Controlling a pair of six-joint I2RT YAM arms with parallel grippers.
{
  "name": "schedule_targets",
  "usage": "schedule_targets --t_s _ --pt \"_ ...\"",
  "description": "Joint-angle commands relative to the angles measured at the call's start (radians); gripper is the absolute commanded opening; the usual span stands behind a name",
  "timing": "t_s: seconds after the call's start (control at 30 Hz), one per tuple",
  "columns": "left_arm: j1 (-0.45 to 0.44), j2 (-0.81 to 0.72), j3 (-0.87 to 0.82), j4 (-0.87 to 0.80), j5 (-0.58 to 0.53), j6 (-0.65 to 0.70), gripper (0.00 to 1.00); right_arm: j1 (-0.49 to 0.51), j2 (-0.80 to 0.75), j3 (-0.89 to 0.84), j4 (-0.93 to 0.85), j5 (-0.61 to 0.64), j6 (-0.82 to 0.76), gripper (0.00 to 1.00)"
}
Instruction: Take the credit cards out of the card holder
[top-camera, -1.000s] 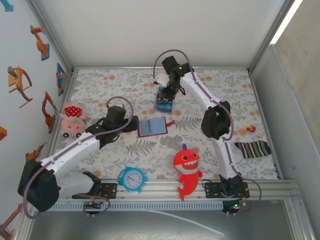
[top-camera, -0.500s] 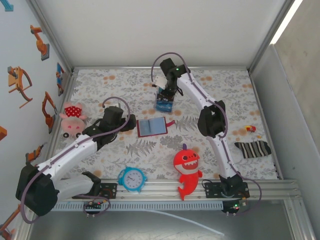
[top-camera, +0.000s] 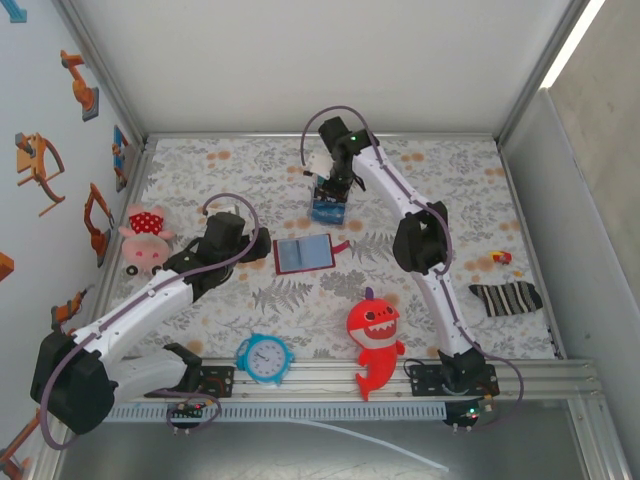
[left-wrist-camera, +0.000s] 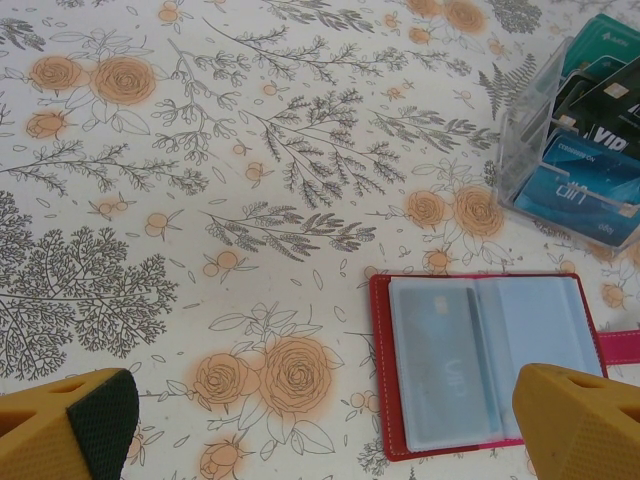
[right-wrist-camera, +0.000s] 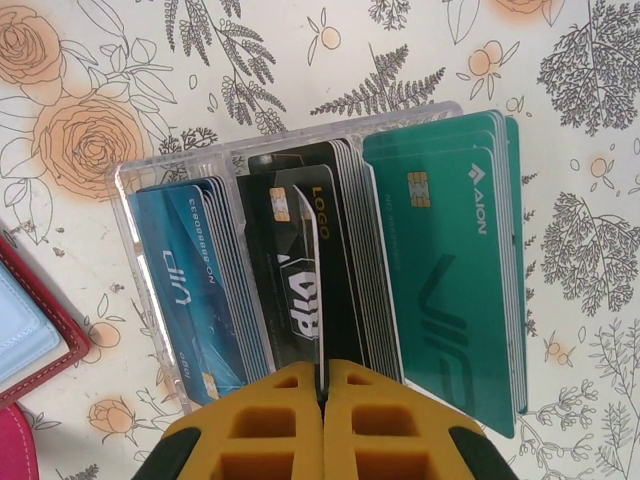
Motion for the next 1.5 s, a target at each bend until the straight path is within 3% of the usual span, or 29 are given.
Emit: schedule_targets --t_s 0.0,0.1,0.43,0.67,0.9,1.27,1.47 --pt "0.006 -0.005 -0.009 -0.005 -0.014 0.004 0.97 0.002 0.025 0.028 -0.012 0.038 -0.015 0.0" --pt "0.006 -0.001 -0.007 -0.004 -0.012 0.005 0.97 0.005 0.035 0.026 -0.009 0.047 -0.014 0.0" --pt "0.006 -0.002 -0.003 -0.005 -0.013 0.01 0.97 0.01 0.009 0.024 0.01 0.063 0.006 0.16" --pt "0.006 -0.012 -0.008 -0.005 -0.011 0.009 0.97 0.01 -0.007 0.013 0.047 0.121 0.038 0.16" --pt "0.008 -0.024 -0.007 -0.009 -0.023 -0.002 0.97 0.01 -0.054 -0.014 0.055 0.095 0.133 0.17" --pt "0.032 -0.051 -0.025 -0.005 -0.062 -0.062 0.97 0.059 -0.284 -0.288 0.164 0.046 0.432 0.21" --pt "0.049 -0.078 -0.054 -0.018 -0.131 -0.122 0.97 0.141 -0.422 -0.545 0.309 0.032 0.603 0.31"
